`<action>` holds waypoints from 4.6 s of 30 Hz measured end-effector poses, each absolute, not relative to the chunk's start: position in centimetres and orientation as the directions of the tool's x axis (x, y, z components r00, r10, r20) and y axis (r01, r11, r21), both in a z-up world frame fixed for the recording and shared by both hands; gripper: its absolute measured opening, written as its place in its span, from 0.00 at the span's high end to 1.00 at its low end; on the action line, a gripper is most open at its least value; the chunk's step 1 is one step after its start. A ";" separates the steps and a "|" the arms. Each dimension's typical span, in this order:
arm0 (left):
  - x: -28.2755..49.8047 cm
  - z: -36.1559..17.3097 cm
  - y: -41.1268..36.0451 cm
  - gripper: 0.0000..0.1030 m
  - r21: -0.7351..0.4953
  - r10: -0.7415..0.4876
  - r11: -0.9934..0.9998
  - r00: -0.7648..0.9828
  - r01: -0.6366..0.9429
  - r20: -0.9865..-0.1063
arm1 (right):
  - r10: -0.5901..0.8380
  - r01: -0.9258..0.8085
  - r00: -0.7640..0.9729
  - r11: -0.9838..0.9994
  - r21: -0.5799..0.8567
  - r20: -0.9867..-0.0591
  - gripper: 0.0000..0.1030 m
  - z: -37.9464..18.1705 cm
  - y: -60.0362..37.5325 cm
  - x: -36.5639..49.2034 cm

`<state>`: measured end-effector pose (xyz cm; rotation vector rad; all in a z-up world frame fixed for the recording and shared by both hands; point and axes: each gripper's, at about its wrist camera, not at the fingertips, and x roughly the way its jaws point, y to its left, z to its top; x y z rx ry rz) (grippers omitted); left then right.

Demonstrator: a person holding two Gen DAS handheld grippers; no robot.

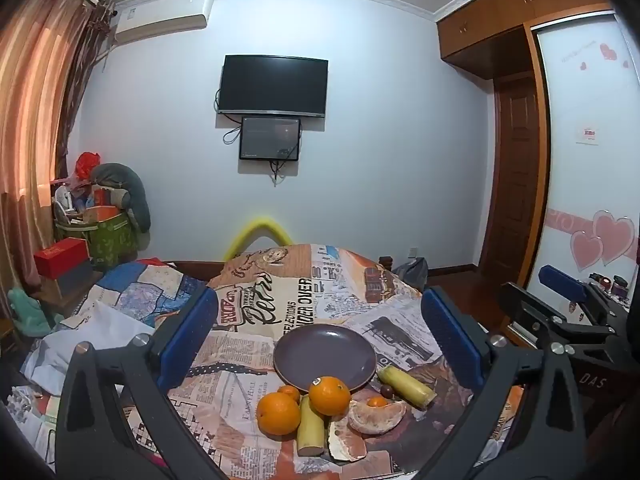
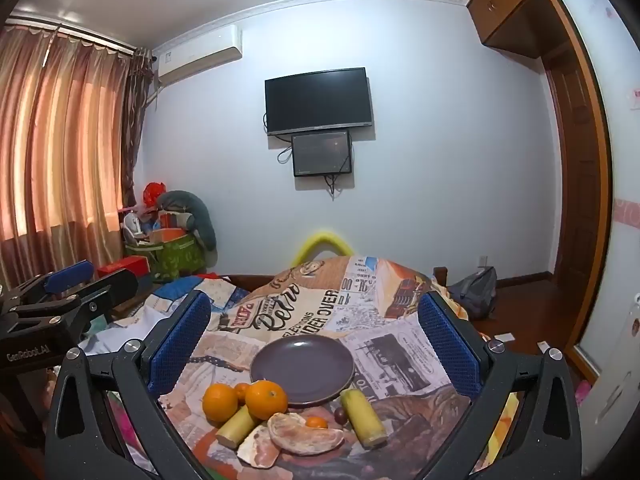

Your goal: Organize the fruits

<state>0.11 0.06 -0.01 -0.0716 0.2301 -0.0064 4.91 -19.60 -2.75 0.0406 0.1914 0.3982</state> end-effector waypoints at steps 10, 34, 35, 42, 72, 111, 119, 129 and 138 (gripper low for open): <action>0.4 0.1 -0.9 0.00 -0.041 -0.010 0.999 0.976 0.001 -0.218 | 0.389 -0.383 0.905 0.921 0.067 -0.170 0.00 -2.6 -19.5 4.1; -0.3 0.0 -0.6 0.00 -0.047 -0.022 0.999 0.976 0.013 -0.216 | 0.391 -0.385 0.906 0.921 0.065 -0.161 0.00 -1.9 -19.6 3.8; -0.3 -0.1 -0.6 0.00 -0.050 -0.023 0.999 0.976 0.013 -0.217 | 0.391 -0.385 0.906 0.921 0.065 -0.161 0.00 -1.9 -19.6 3.8; -0.2 0.0 -0.3 0.00 -0.059 -0.024 0.998 0.975 0.011 -0.222 | 0.389 -0.384 0.907 0.921 0.065 -0.162 0.00 -1.9 -19.6 3.8; -0.2 0.0 -0.3 0.00 -0.062 -0.027 0.998 0.974 0.013 -0.224 | 0.393 -0.386 0.906 0.920 0.072 -0.156 0.00 -1.9 -20.1 3.9; 10.9 -12.2 7.7 0.01 -0.098 -0.012 0.994 0.797 -0.058 -0.604 | 0.382 -0.398 0.747 0.912 0.094 -0.544 0.00 -12.3 -16.0 13.4; 13.0 -15.7 9.3 0.14 -0.136 -0.052 0.989 0.721 -0.059 -0.691 | 0.443 -0.474 0.627 0.870 0.138 -0.640 0.00 -15.1 -13.4 15.7; 13.9 -17.9 9.3 0.14 -0.168 -0.105 0.985 0.665 -0.032 -0.740 | 0.493 -0.530 0.496 0.824 0.200 -0.715 0.00 -18.8 -10.3 18.6; 14.5 -18.8 9.8 0.14 -0.207 -0.135 0.977 0.635 -0.040 -0.760 | 0.567 -0.578 0.378 0.762 0.292 -0.732 0.38 -20.2 -9.4 19.7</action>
